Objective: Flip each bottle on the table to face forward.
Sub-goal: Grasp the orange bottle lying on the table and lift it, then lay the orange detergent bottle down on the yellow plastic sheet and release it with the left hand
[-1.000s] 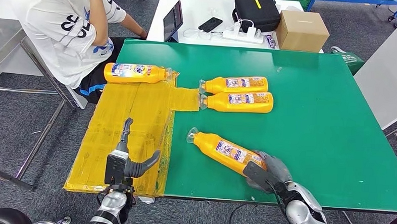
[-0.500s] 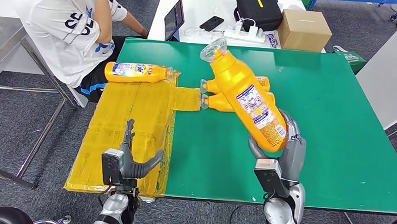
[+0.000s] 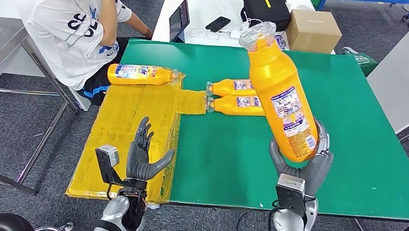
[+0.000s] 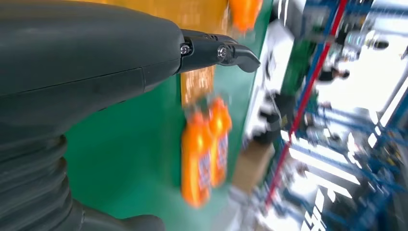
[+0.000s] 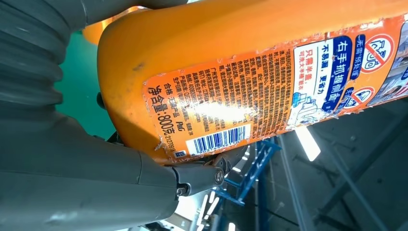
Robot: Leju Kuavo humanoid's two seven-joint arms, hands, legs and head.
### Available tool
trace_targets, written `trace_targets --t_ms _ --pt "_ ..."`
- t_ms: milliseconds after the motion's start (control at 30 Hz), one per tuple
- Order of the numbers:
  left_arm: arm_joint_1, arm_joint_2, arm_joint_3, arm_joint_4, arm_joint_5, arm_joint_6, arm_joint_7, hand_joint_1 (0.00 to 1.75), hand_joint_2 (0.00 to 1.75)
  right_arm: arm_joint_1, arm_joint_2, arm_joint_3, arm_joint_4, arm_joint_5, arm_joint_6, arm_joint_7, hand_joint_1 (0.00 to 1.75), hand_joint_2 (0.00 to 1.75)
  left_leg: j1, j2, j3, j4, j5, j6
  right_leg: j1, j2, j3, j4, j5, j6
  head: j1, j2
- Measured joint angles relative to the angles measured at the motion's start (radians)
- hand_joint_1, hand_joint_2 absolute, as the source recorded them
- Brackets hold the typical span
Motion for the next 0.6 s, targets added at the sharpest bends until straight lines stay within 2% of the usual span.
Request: trace_targets --t_ms 200,267,400,600 --pt "0.006 0.052 -0.028 -0.017 0.251 -0.364 0.078 0.00 1.75 0.004 -0.008 0.020 0.076 -0.046 0.135 -0.004 1.75 1.75 0.000 0.000 0.000 0.000 0.000 0.000 0.000 0.000 0.000 0.000 0.000 0.000 0.000 0.000" --pt "0.006 0.071 -0.032 -0.013 0.294 -0.446 0.085 0.00 1.75 0.007 -0.012 0.051 0.114 -0.054 0.157 -0.005 1.75 1.75 0.000 0.000 0.000 0.000 0.000 0.000 0.000 0.000 0.000 0.000 0.000 0.000 0.000 0.000" --pt "-0.001 0.094 -0.047 0.000 0.353 -0.527 0.104 0.00 1.75 0.006 -0.016 0.144 0.202 -0.084 0.176 -0.005 1.75 1.75 0.001 0.000 0.000 0.000 0.000 0.000 0.001 0.000 0.000 0.000 0.000 0.000 0.000 0.000" --pt "-0.013 0.115 -0.073 0.023 0.416 -0.571 0.127 0.00 1.75 -0.007 -0.017 0.276 0.315 -0.110 0.192 -0.005 1.74 1.75 0.001 0.000 0.000 0.000 0.000 0.000 0.001 0.000 0.000 0.000 0.000 0.000 0.000 0.000"
